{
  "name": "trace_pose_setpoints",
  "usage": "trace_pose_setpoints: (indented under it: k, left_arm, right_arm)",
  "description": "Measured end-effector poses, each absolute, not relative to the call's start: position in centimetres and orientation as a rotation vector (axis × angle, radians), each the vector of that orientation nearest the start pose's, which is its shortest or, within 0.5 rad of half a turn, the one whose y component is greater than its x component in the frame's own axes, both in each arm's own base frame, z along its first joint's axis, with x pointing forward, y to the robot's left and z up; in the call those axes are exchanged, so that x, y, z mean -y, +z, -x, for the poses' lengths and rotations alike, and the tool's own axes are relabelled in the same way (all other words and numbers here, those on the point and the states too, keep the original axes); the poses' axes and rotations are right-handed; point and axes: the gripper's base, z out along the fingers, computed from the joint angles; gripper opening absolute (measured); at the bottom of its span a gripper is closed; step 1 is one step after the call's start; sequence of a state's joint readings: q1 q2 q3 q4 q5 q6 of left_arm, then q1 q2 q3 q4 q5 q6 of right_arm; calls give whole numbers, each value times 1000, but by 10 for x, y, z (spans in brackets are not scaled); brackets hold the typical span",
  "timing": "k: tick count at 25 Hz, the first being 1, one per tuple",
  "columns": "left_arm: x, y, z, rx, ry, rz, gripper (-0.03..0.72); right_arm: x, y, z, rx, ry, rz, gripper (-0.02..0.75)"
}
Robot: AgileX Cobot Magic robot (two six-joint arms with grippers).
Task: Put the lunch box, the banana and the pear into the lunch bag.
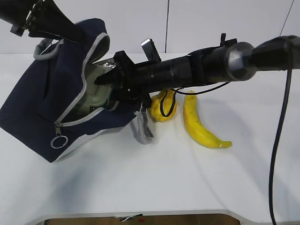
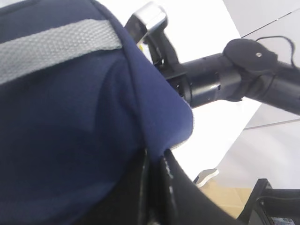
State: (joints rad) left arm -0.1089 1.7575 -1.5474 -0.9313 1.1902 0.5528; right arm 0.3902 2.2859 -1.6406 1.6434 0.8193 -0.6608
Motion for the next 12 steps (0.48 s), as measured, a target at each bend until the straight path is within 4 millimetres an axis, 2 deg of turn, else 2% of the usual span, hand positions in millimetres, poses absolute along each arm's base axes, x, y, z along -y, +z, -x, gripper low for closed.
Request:
trace_pose_setpoints:
  k: [7,12]
  left_arm:
    - [107,327,-362,-2443,-1093,-506,9]
    - [109,314,-369,-2473,-1113,-490,9]
  right_arm:
    - [-250,158,-432,-2363,1628,-125,386]
    - [-249,155,-431,-2384,1596,-97,386]
